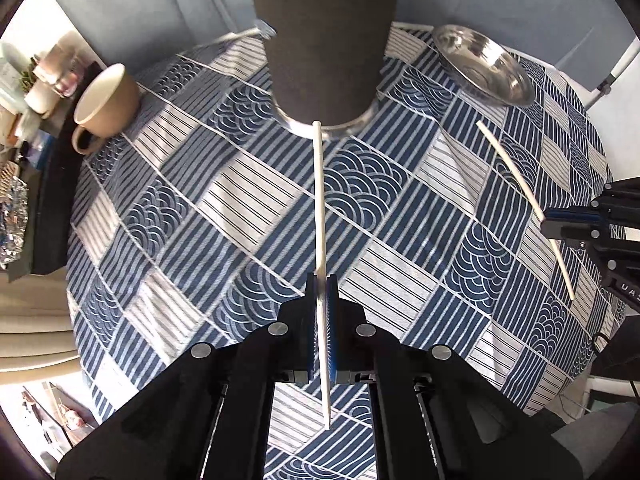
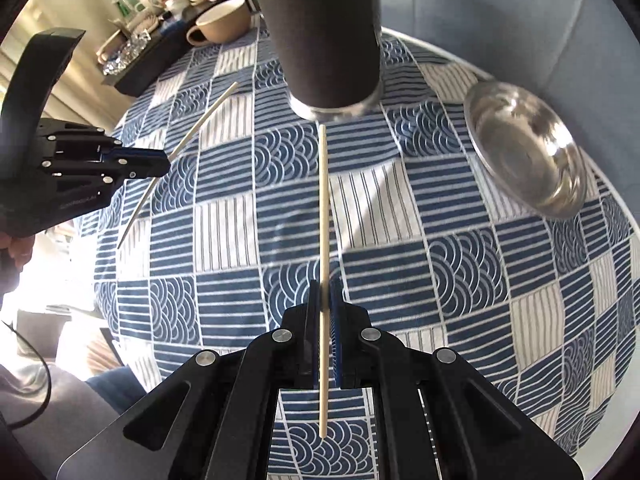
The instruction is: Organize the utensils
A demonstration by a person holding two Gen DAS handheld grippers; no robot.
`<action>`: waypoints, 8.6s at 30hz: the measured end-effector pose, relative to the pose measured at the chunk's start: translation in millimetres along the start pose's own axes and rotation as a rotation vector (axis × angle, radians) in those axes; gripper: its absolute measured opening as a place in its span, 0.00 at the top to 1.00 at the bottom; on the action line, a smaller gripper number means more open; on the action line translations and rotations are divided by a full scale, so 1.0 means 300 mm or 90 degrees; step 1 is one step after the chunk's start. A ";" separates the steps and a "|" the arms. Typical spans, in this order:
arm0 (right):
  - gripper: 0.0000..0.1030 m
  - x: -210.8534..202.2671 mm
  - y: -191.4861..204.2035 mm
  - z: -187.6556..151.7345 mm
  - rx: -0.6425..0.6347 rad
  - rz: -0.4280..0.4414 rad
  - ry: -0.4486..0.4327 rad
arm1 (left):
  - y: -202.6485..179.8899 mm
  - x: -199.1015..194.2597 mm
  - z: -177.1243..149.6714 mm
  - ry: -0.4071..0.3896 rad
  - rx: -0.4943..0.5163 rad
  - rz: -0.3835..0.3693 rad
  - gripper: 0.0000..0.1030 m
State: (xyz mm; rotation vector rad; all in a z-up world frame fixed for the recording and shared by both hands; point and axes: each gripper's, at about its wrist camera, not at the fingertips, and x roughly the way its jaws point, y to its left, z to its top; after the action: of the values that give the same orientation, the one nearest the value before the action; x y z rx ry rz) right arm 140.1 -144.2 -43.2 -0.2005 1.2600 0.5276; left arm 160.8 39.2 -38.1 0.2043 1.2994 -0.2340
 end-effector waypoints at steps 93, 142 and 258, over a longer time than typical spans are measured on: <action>0.95 -0.120 -0.107 0.572 0.086 0.040 -0.431 | 0.127 -0.121 0.418 -0.474 0.010 -0.093 0.95; 0.16 -0.161 0.032 0.203 0.101 -0.022 -0.330 | 0.198 -0.167 0.032 -0.330 -0.208 0.000 0.15; 0.09 -0.327 0.144 -0.237 0.160 -0.039 -0.268 | -0.083 -0.323 -0.336 -0.205 -0.247 0.015 0.06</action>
State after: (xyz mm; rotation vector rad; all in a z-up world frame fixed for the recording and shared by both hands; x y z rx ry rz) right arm 38.6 -163.5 33.4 0.0811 0.8946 0.3312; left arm 36.1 48.9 29.2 -0.1445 0.9973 0.0092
